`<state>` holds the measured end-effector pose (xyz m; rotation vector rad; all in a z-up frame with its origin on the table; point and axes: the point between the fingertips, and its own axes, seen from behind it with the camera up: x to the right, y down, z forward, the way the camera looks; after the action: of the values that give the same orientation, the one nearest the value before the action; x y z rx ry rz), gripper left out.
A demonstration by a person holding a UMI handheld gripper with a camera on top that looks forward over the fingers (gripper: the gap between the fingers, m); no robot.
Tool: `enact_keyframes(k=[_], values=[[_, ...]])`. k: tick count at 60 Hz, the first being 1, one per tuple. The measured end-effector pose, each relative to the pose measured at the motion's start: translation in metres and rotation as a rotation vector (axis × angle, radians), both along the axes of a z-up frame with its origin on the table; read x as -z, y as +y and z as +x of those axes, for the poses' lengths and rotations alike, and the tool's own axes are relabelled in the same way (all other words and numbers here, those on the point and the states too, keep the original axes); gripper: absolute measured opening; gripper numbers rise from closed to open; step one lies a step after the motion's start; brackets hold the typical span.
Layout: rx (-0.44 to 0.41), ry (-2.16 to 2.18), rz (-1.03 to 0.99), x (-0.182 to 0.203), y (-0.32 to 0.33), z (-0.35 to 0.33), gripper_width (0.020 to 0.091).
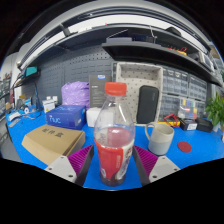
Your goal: Pour water
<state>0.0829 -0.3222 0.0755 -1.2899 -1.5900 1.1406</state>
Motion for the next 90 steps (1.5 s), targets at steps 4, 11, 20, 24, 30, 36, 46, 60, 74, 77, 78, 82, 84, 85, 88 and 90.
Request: enact_keyframes(k=[4, 11, 20, 24, 30, 36, 46, 60, 74, 77, 78, 82, 84, 85, 88, 90], values=[[-0.023, 0.013, 0.0, 0.003, -0.007, -0.007, 0.0716], [-0.009, 0.054, 0.002, -0.001, -0.005, -0.014, 0.0542], [-0.037, 0.084, -0.007, 0.001, -0.004, -0.016, 0.0454], [-0.044, 0.086, -0.004, 0.001, -0.005, -0.016, 0.0389], [-0.045, 0.07, -0.029, 0.003, -0.005, -0.016, 0.0389], [-0.074, 0.012, -0.042, 0.005, -0.01, -0.014, 0.0391], [-0.039, -0.092, -0.286, -0.014, -0.02, -0.032, 0.039], [0.174, -0.238, -0.944, -0.051, -0.008, -0.069, 0.039], [0.277, -0.348, -1.454, -0.063, 0.002, -0.098, 0.0389], [0.281, -0.376, -1.527, -0.064, 0.002, -0.102, 0.0386], [0.28, -0.381, -1.551, -0.065, 0.002, -0.103, 0.0387], [0.275, -0.411, -1.652, -0.072, 0.0, -0.109, 0.0386], [0.279, -0.427, -1.692, -0.075, 0.0, -0.113, 0.0388], [0.282, -0.434, -1.711, -0.075, 0.0, -0.114, 0.0389], [0.289, -0.459, -1.76, -0.076, -0.001, -0.118, 0.0386], [0.295, -0.473, -1.796, -0.077, -0.001, -0.12, 0.0389]])
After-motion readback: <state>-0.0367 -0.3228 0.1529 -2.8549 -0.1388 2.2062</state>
